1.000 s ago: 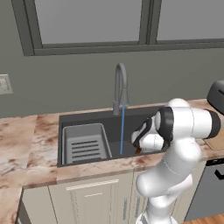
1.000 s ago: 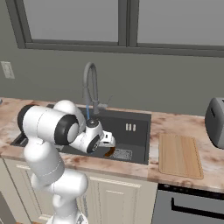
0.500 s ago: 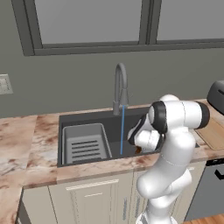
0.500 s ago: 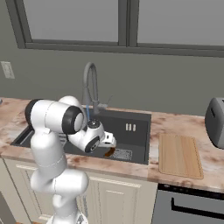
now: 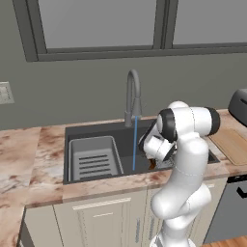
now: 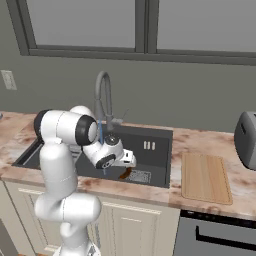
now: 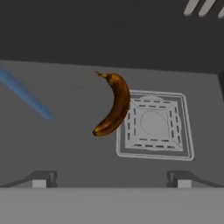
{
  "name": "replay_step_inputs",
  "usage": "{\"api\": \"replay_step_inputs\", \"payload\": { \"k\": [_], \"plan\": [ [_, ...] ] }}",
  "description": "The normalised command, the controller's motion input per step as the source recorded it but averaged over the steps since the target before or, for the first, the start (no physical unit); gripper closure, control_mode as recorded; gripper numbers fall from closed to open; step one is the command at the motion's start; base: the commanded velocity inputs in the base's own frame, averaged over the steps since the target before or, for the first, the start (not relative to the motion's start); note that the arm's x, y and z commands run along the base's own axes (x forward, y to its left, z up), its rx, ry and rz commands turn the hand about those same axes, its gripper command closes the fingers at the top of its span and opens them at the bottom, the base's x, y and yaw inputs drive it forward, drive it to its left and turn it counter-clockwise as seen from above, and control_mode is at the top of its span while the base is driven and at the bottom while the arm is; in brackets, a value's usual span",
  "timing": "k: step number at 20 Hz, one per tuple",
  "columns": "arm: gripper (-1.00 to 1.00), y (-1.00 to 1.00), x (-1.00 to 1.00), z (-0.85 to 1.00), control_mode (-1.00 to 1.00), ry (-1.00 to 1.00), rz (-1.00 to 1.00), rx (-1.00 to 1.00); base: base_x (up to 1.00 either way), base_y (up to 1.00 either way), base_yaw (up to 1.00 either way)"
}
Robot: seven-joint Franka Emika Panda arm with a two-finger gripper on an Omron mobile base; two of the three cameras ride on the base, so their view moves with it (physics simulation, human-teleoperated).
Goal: Pick the banana from the sink and place it on the cutting board to airdry. Then turn off the sink faucet.
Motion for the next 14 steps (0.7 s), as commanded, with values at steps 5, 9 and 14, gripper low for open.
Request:
{"api": "replay_step_inputs", "payload": {
  "k": [5,9,14],
  "plan": [
    [-1.0,-0.02,0.19,-0.25,-1.0,0.0,0.0,0.0,0.0,0.0,0.0],
    [-1.0,0.0,0.19,-0.31,-1.0,0.0,0.0,0.0,0.0,0.0,0.0],
    [-1.0,0.0,0.2,-0.29,-1.0,0.0,0.0,0.0,0.0,0.0,0.0]
  ]
}}
